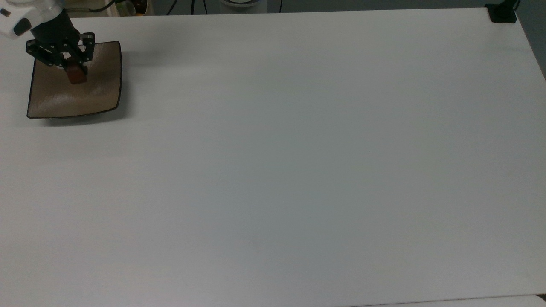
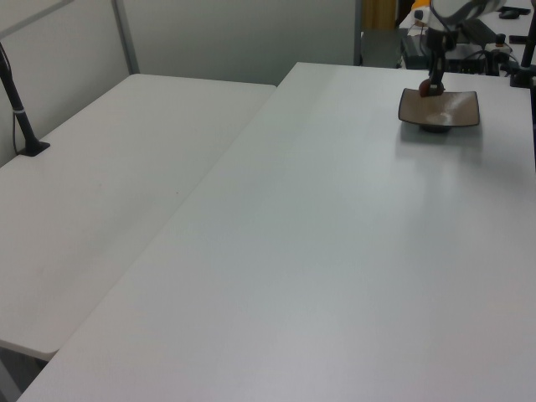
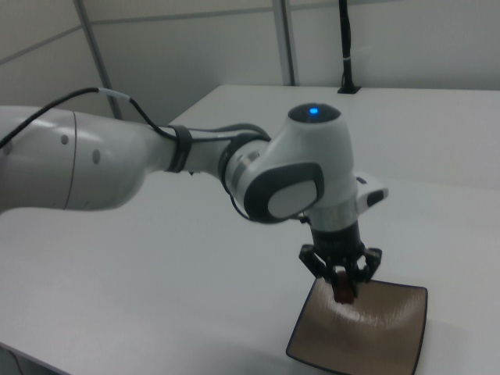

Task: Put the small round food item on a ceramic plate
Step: 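Open the gripper to release the food item onto the plate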

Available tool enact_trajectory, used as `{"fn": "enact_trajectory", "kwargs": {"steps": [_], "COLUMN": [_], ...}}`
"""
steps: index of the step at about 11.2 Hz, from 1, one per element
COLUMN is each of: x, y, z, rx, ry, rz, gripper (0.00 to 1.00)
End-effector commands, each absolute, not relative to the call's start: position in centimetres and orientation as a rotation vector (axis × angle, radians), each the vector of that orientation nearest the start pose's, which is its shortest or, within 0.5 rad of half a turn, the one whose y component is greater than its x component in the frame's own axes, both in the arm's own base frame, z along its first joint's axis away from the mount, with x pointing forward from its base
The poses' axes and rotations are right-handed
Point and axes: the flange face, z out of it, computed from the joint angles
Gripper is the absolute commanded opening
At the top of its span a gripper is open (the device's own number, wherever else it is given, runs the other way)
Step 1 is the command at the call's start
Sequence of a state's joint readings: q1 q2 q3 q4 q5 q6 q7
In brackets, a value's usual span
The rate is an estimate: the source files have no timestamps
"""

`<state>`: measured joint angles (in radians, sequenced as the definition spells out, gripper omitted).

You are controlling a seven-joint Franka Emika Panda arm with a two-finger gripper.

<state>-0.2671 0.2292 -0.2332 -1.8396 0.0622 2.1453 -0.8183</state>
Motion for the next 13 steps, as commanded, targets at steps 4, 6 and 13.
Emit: {"fn": "enact_trajectory", "kwargs": {"steps": [4,6,13], "x": [53.1,52.9,53.0], "y": [-30.9,-31.2,-31.0], "z": [36.6,35.7,35.2], "rx": [-3.198,-3.196,-3.179], "ry": [-0.510,-0.498,-0.462], "rz": [-0.157,-0.141,-0.106], "gripper": [0.33,0.37,1.00]}}
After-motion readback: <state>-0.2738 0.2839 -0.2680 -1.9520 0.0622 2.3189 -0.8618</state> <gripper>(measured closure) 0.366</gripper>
